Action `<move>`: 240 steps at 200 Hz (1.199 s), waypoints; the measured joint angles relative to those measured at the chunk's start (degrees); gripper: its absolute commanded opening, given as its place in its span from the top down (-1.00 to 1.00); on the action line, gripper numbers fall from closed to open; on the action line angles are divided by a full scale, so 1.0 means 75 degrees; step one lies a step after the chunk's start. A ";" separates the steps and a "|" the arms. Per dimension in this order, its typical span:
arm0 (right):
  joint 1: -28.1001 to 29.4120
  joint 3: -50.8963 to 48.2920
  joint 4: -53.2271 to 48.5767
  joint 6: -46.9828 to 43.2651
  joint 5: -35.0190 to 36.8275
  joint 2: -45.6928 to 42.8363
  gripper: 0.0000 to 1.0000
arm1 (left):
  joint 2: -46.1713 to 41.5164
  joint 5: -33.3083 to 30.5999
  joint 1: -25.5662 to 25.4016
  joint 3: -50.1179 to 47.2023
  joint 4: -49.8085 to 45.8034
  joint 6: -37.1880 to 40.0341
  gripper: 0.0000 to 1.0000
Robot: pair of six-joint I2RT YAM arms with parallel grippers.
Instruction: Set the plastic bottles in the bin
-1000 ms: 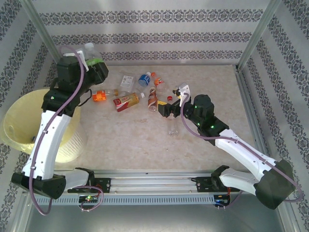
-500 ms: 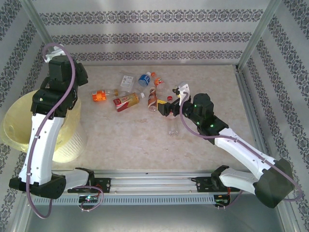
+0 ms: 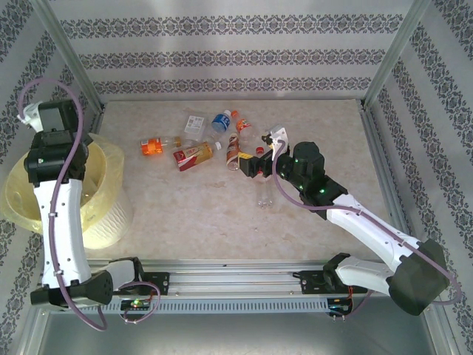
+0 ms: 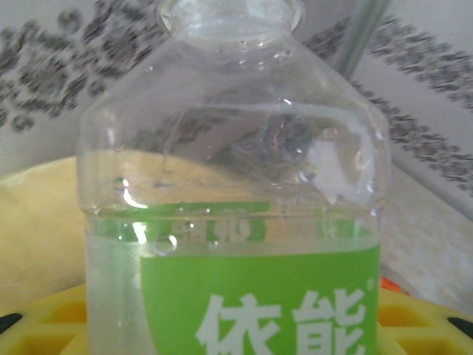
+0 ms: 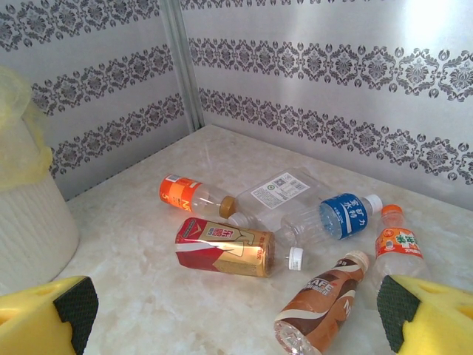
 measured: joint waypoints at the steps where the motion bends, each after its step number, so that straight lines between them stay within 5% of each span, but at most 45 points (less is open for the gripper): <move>1: 0.0000 0.0003 0.0000 0.0000 0.0000 0.0000 -0.96 | -0.0006 0.0009 0.0020 -0.0020 -0.0003 -0.0006 -0.14; 62: 0.0003 0.0029 -0.0003 -0.0023 0.0073 0.0015 -0.96 | -0.0239 0.0793 0.1268 -0.1416 0.0198 -0.0898 -0.31; 121: 0.0015 0.0029 -0.0061 -0.0079 0.0236 0.0012 -0.96 | -0.0239 0.1276 0.1492 -0.1673 0.0557 -0.1472 -0.81; 173: 0.0015 0.0026 -0.0093 -0.0067 0.0519 -0.0189 -0.96 | -0.0236 0.1976 0.1515 -0.1673 0.0854 -0.1553 -1.00; 240: -0.0009 -0.0073 -0.0245 0.0487 0.1757 -0.0417 -0.96 | -0.0344 0.3063 0.1513 -0.1673 0.1180 -0.1527 -1.00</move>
